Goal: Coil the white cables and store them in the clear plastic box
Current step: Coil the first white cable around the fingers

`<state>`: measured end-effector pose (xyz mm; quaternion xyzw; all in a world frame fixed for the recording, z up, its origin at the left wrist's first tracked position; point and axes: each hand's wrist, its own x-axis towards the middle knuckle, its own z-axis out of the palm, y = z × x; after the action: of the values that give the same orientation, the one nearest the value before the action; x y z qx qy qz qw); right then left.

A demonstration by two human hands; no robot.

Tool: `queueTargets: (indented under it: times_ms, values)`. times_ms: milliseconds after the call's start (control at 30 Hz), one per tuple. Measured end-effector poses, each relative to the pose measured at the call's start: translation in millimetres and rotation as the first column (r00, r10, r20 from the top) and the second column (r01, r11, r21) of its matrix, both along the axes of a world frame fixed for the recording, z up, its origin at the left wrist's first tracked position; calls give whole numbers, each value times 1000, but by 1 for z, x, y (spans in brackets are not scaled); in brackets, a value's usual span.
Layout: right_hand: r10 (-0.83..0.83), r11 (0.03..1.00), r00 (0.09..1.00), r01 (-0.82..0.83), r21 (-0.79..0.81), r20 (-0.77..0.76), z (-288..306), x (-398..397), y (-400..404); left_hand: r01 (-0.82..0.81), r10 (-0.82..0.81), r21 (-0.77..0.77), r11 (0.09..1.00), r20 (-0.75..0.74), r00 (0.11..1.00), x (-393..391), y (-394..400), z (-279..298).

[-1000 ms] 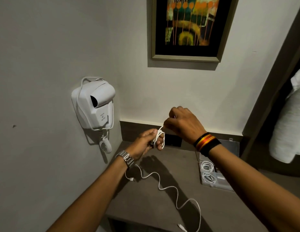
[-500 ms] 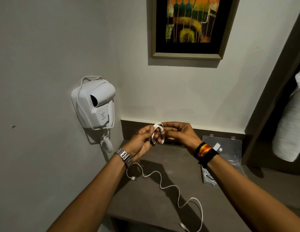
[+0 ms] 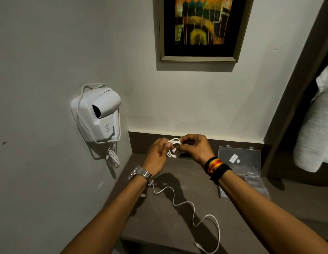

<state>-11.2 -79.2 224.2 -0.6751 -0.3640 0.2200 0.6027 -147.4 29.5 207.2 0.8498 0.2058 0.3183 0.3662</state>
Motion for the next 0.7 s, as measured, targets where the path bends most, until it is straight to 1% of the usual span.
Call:
queueTargets:
  times_ms: [100, 167, 200, 267, 333, 467, 533, 567, 633, 700]
  values:
    - [-11, 1000, 995, 12, 1, -98, 1, -1, 1, -20, 19, 23, 1000, 16, 1000, 4, 4, -6]
    - [20, 1000, 973, -16, 17, -231, 4, -1, 0, -40, 40, 50, 998, 3, 999, 4, 6, -8]
    - [48, 999, 944, -39, 35, -326, 6, -1, -1, -44, 44, 60, 997, -6, 999, 3, 6, -8]
    - [129, 991, 853, -90, 100, -507, 9, -2, -1, -53, 55, 86, 995, -24, 998, 3, 6, -6]
    - [202, 979, 782, -140, 150, -590, 9, -3, -2, -61, 66, 117, 991, -41, 997, 4, 7, -5]
    - [345, 937, 747, -303, 172, -569, 4, -2, -7, -35, 55, 234, 972, -80, 995, 4, 9, -7]
    - [375, 925, 735, -338, 174, -566, 2, -3, -8, -17, 49, 265, 964, -112, 993, 3, 10, -12]
    - [372, 926, 748, -342, 161, -549, 1, -3, -8, -15, 50, 266, 964, -125, 991, 3, 10, -14]
    - [324, 943, 807, -315, 104, -494, 0, -4, -7, -13, 48, 252, 968, -136, 990, 4, 13, -18]
    - [295, 953, 822, -289, 90, -486, 0, -5, -5, -3, 34, 236, 972, -130, 991, 4, 17, -20]
